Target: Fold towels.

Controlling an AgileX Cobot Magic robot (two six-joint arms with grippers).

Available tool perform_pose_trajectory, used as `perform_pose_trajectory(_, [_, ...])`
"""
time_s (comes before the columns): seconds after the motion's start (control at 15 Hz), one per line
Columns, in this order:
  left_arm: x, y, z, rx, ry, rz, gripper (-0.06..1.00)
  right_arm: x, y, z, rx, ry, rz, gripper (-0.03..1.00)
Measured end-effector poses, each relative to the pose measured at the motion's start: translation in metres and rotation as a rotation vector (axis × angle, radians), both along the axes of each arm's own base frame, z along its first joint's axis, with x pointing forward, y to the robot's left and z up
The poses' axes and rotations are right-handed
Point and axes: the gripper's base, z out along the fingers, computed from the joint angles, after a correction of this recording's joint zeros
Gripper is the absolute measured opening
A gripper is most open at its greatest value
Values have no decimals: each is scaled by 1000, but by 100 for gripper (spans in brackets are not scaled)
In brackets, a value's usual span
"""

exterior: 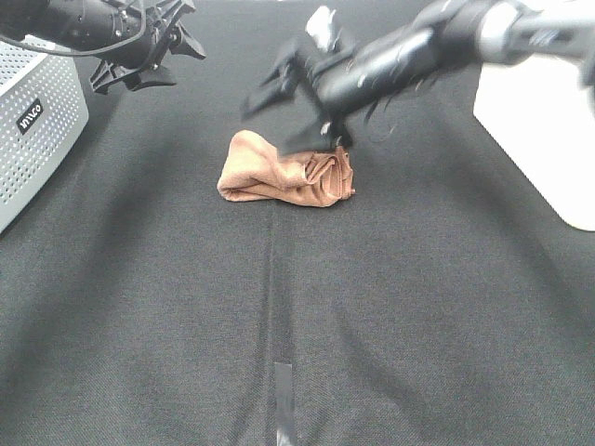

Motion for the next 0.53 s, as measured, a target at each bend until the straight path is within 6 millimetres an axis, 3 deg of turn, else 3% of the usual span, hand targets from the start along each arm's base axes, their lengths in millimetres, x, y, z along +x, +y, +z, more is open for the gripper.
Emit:
perform_pose_trajectory(0.27, [-1,0,-1,17,6,-18,57,13,-30,-31,-112,-1,-60,80])
perform_pose_trajectory(0.53, [-1,0,-1,27,4,-22,57,23,-46,-28,-221,-91,-125,80])
